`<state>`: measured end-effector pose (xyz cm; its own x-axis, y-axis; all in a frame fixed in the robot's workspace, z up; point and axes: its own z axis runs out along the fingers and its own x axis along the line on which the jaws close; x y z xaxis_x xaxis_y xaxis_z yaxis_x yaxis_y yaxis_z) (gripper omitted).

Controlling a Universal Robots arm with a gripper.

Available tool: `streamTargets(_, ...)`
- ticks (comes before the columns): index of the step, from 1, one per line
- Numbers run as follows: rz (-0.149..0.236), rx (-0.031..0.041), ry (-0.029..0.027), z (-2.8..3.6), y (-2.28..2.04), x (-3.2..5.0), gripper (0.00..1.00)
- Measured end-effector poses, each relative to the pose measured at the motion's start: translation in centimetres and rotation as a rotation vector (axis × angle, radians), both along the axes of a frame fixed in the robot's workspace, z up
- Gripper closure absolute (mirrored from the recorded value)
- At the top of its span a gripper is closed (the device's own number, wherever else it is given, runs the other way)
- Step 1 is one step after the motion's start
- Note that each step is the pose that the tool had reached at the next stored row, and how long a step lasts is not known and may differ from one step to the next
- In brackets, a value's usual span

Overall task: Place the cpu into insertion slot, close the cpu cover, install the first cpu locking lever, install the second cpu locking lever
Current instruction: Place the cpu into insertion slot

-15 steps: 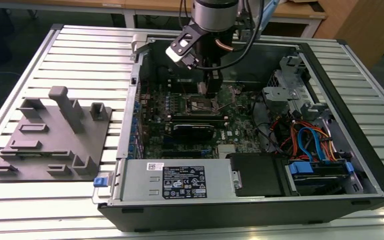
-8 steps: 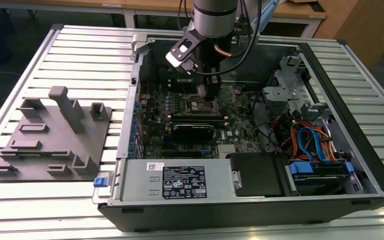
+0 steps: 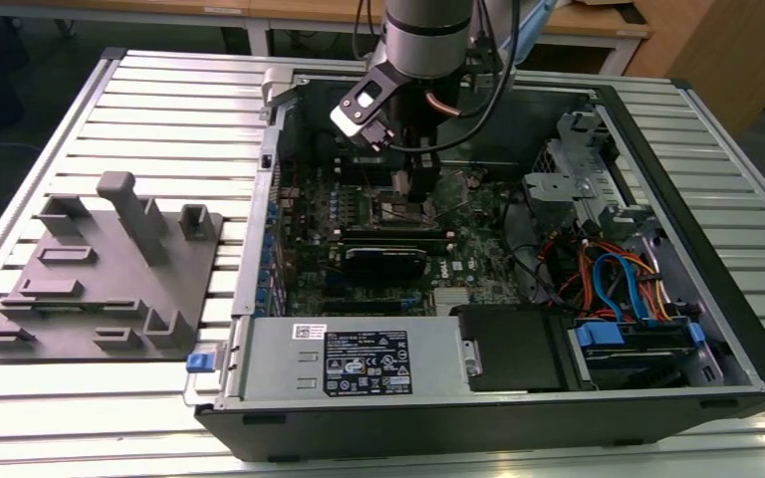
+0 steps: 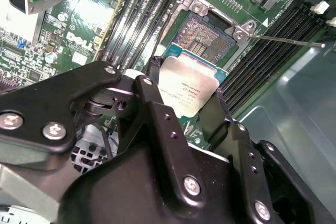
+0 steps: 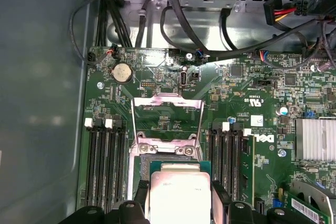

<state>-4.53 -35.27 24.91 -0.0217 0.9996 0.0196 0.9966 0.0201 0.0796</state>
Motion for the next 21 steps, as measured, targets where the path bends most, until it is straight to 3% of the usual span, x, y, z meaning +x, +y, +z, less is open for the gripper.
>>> streamTargets(7, 0.000, 0.0000, 0.0000, -0.45, 0.00, 0.00, 0.46)
streamTargets(21, 0.000, 0.0000, 0.0000, -0.73, 0.00, 0.00, 0.46)
